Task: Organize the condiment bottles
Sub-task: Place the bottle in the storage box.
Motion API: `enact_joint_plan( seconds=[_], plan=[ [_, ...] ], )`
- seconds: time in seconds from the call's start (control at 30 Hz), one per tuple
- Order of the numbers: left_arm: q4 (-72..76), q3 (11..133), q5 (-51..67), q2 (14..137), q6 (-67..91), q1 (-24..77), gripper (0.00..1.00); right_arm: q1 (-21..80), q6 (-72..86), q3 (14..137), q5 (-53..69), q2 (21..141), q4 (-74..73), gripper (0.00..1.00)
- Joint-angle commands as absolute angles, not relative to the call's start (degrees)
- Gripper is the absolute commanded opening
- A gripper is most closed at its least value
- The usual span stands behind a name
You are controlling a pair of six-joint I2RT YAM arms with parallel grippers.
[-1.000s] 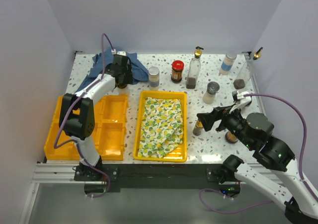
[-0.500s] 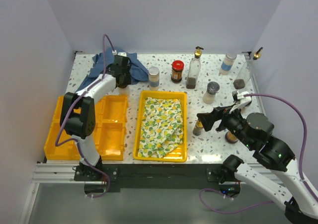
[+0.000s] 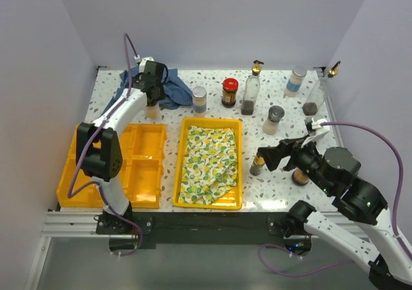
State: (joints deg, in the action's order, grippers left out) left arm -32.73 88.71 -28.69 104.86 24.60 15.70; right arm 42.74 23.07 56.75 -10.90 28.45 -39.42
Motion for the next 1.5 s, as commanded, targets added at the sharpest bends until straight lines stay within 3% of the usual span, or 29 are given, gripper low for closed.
enact_joint_plan(
  seconds=[0.0,0.23,0.5,0.87,1.03,1.3,1.47],
  plan=[
    [-36.91,92.72,-38.49,97.13,32.06,14.33,0.00,42.80,23.12,59.50,-10.46,29.18,-39.37,0.91],
    [-48.24,90.89,-41.65,87.92,49.38,6.60,0.00,42.80,24.17,59.41,-9.84,29.36,-39.73,0.91],
    [-53.86,78.60,-49.73,75.16,60.87,-3.15,0.00,42.72,23.82,60.99,-11.16,30.58,-40.60,0.91],
    [-59.51,65.67,-50.11,66.01,66.89,-19.23,0.00,42.80,24.08,63.45,-11.87,31.20,-42.28,0.91],
    [-60.19,64.33,-51.32,62.05,67.58,-20.92,0.00,42.80,25.22,63.81,-10.81,30.41,-43.50,0.91],
    [-71.01,62.41,-55.72,62.13,83.13,-20.92,0.00,42.71,26.98,63.10,-10.54,29.09,-44.03,0.90],
    [-68.82,57.40,-53.70,61.17,84.71,-21.09,0.00,42.80,26.63,65.21,-10.11,29.88,-45.87,0.90]
  ],
)
